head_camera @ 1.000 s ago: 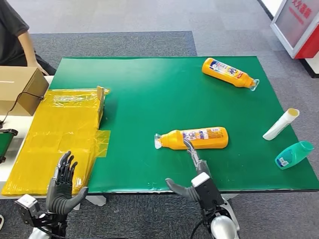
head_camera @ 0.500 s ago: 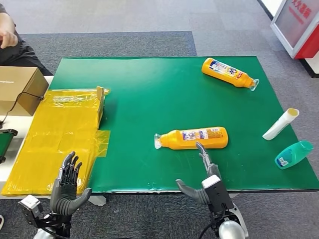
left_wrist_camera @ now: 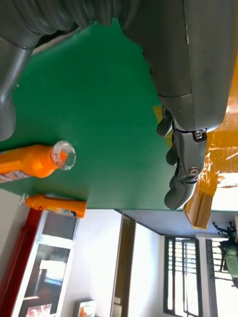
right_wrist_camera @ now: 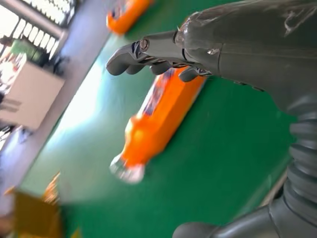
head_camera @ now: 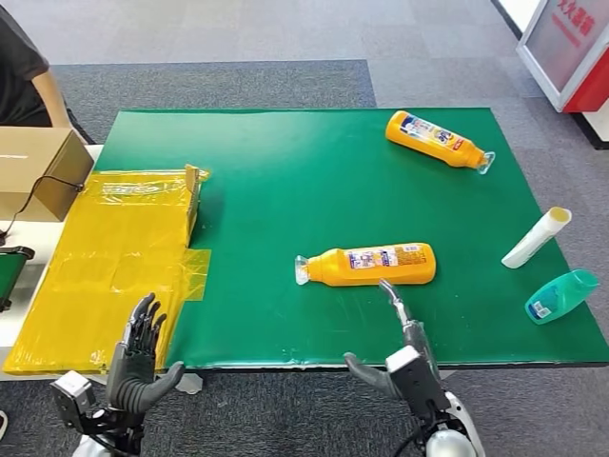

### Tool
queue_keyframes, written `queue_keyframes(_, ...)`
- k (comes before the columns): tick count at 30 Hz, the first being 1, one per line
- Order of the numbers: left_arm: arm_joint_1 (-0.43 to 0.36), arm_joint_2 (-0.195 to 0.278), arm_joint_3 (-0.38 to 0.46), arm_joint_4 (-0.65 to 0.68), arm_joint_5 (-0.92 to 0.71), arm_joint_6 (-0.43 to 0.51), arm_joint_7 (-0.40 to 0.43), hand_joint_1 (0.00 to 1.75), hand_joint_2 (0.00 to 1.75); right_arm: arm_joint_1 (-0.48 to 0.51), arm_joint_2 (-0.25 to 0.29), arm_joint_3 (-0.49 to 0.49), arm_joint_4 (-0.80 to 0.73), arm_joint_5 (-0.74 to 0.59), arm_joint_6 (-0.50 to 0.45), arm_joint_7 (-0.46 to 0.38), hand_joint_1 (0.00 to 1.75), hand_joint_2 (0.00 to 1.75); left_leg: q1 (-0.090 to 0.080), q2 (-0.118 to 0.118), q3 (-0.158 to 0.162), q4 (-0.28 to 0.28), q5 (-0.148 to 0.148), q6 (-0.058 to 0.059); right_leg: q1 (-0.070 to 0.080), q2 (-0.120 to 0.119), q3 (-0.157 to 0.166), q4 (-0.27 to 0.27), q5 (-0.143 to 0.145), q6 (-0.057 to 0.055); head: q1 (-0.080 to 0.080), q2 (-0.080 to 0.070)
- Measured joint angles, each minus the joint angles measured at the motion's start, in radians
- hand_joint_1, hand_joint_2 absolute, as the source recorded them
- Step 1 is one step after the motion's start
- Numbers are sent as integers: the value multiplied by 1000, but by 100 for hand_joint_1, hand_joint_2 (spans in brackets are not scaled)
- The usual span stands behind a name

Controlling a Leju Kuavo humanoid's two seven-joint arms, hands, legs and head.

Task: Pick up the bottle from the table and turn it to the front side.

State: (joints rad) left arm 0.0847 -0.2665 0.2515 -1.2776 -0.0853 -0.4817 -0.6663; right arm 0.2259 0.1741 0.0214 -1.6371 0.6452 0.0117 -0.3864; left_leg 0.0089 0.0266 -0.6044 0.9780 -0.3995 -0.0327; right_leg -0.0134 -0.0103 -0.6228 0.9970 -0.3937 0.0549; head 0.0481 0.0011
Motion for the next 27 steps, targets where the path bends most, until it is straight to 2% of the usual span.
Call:
queue_keyframes(4,-12,3,-12,0,2,-1,0,0,175,-44,-14,0,-39,258,-74,138,0,175,0,0,0,0,1,-1,0,0,0,0,1,0,0,0)
queue_keyframes(8,-27,13,-19,3,26,-12,0,0,175,-158,-61,0,-19,434,-19,279,0,175,0,0,0,0,2,-1,0,0,0,0,3,0,0,0)
queue_keyframes(11,-40,29,-23,9,46,-19,0,0,175,-276,-100,10,62,514,42,347,0,175,0,0,0,0,4,0,0,0,0,0,4,0,0,0)
queue_keyframes(15,-58,47,-31,23,55,-24,0,0,175,-442,-146,32,225,563,93,398,0,175,0,0,-1,0,7,0,0,0,-1,0,6,0,0,0)
queue_keyframes(19,-63,52,-35,28,56,-25,0,0,175,-496,-157,41,288,570,108,407,0,175,0,0,-1,0,7,-1,0,0,-1,0,7,0,-1,0)
queue_keyframes(23,-82,65,-47,52,58,-29,0,0,175,-679,-195,77,556,596,157,431,0,175,0,0,-3,0,8,0,0,-1,-2,0,7,0,0,0)
queue_keyframes(27,-93,68,-54,64,60,-32,0,0,175,-801,-209,100,741,609,188,447,0,175,0,0,-3,0,9,0,0,-1,-2,0,7,0,0,0)
